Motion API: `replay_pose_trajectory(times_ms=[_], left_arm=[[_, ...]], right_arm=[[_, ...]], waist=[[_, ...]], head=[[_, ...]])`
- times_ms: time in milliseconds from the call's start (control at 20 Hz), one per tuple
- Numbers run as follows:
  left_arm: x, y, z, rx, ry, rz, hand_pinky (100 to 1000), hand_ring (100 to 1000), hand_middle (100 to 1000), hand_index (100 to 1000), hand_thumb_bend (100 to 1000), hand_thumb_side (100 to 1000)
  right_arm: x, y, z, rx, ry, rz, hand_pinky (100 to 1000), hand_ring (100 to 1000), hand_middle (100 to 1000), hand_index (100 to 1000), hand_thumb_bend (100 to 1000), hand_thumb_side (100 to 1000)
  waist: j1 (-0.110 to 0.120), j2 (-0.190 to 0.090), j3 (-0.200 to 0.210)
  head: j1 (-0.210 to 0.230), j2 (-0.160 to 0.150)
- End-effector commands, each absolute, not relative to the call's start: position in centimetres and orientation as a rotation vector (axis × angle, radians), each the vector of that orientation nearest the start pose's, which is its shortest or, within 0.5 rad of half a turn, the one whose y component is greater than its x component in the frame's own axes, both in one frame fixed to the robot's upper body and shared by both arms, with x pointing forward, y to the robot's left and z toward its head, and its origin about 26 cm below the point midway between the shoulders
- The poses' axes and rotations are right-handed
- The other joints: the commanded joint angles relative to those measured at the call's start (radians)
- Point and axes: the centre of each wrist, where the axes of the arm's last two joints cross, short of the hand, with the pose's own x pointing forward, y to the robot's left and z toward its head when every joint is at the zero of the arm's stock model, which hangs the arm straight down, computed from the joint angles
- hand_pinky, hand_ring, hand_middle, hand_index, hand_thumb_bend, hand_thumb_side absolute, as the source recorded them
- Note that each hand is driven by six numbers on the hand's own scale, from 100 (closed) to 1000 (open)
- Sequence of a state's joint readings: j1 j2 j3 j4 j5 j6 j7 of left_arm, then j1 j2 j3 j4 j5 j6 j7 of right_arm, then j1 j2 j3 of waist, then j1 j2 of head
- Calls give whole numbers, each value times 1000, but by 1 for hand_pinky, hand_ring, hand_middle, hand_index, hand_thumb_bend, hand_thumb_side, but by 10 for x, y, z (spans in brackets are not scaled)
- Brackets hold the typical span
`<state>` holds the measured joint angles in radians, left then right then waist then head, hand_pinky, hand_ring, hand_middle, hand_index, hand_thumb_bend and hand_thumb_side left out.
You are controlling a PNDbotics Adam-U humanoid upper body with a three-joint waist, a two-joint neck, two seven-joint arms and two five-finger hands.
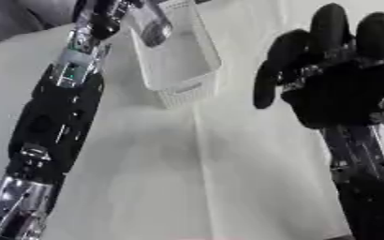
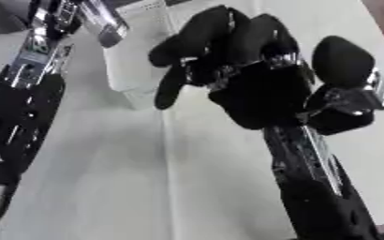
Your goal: Pick up objects on the table and place them in the box.
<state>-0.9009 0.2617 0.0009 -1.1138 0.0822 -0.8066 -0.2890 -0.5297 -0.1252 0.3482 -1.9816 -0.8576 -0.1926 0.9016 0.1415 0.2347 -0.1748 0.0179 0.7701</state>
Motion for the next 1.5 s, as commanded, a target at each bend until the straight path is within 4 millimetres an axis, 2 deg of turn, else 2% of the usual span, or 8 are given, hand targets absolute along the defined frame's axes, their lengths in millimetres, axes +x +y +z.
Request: replay_pose_trajectory(times_ms=[50,400,800,1150,1450,1500], left_arm=[[469,225,224,103,3172,1027,100,193,238,366,100,547],[468,222,247,-85,3034,1222,100,204,246,366,100,389],[466,227,255,-254,2923,1377,100,226,283,405,100,306],[465,240,252,-398,2853,1486,100,237,293,410,100,306],[467,243,233,-446,2875,1505,100,246,314,428,100,352],[467,243,229,-449,2880,1508,100,302,353,455,100,358]], right_arm=[[289,-116,238,-1891,2272,-1185,718,861,810,811,100,886],[289,-115,240,-1881,2261,-1197,719,863,808,809,100,885],[288,-115,238,-1883,2263,-1214,719,863,808,809,100,885],[289,-115,239,-1878,2262,-1211,718,861,806,808,100,884],[289,-116,241,-1878,2260,-1198,711,856,798,801,100,882],[289,-116,241,-1877,2259,-1197,710,855,796,800,100,882]], waist=[[-3,-14,-9],[5,-10,-37],[14,-11,-40],[13,-8,-39],[9,-3,-41],[8,-2,-41]], head=[[6,0],[21,0],[13,0],[9,0],[-1,0],[-3,0]])
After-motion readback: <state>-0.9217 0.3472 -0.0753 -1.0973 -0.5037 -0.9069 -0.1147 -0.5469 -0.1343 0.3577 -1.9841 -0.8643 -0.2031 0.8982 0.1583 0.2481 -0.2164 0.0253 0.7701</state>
